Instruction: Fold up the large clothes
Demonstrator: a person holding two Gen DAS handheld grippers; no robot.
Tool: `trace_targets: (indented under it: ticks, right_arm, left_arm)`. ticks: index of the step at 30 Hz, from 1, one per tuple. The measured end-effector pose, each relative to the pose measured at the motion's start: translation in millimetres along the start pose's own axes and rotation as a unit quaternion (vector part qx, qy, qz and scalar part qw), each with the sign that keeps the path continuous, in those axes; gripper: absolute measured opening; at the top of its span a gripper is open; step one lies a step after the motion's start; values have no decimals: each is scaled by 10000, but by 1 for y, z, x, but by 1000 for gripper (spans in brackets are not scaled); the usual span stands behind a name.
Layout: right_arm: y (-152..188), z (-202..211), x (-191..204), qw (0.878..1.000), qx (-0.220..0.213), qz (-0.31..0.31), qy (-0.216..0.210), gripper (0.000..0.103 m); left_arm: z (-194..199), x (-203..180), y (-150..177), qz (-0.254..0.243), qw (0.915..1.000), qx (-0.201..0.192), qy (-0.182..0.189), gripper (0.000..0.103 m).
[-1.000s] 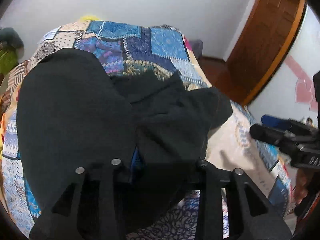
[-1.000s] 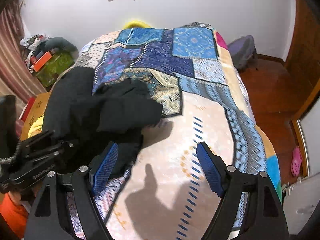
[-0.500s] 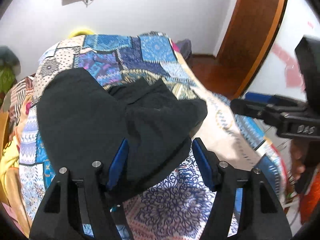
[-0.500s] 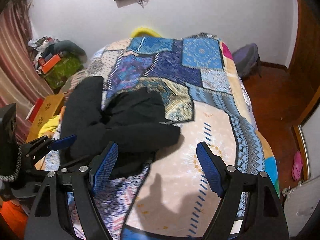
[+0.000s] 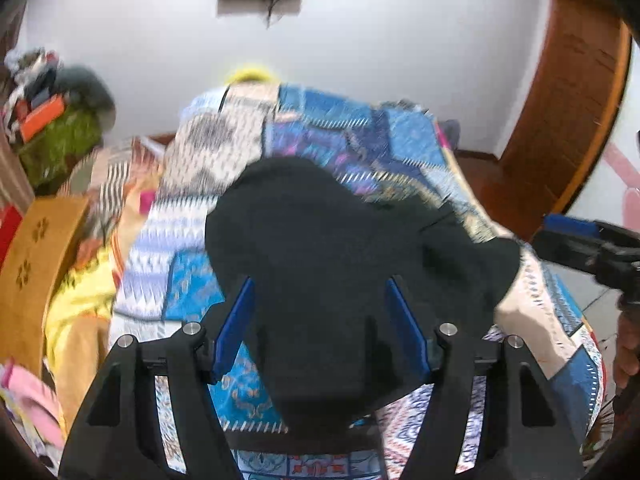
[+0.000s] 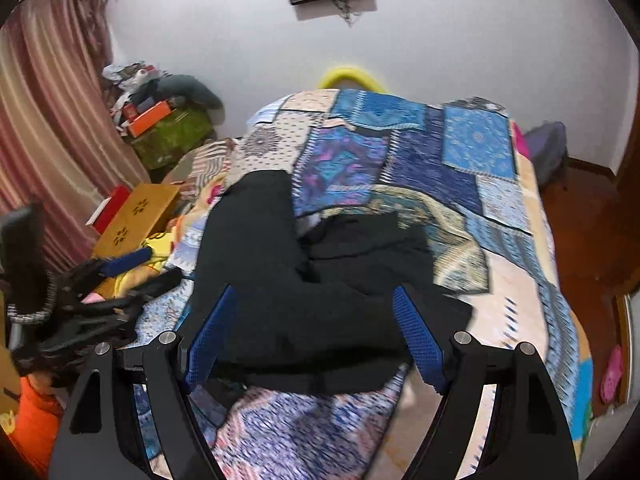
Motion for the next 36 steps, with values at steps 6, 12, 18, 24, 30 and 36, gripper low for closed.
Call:
trace_targets:
  ticks: [6,12,18,24,30,36]
  right_arm:
    - [10,-39,-6,9979,292,272,504,78]
    - [42,-62,-44,9942,717,146,787,78]
    - [61,-60,-52,9941,801,159,708,78]
    - [54,-34,-50,9953,660,-23,707,78]
    - [42,13,-60,9978,127,-501,418,78]
    - [42,15,-83,9940,100,-1016,398,78]
  left_arm:
    - [-28,-9,22,-132,9996,250,-28,66]
    - [-42,-31,32,-277,9993,245,21,66]
    - [-42,-38,37,-605,9978,105,-230,66]
    - [-22,-29,31,-521,9985,153,-99,66]
    - [14,3,15,-39,9996,-284,-69,66]
    - [9,43,14,636,9978,-124,158,66]
Point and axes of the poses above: each gripper's, at about its wrist camera, not at the fingertips, and z roughly against the way its jaws point, x to its left, y to its underside, the point moved 10 cm from there along -z, roughly the way its jaws point, and after that the axes turned 9 degrees about x, right-handed, at the moved point
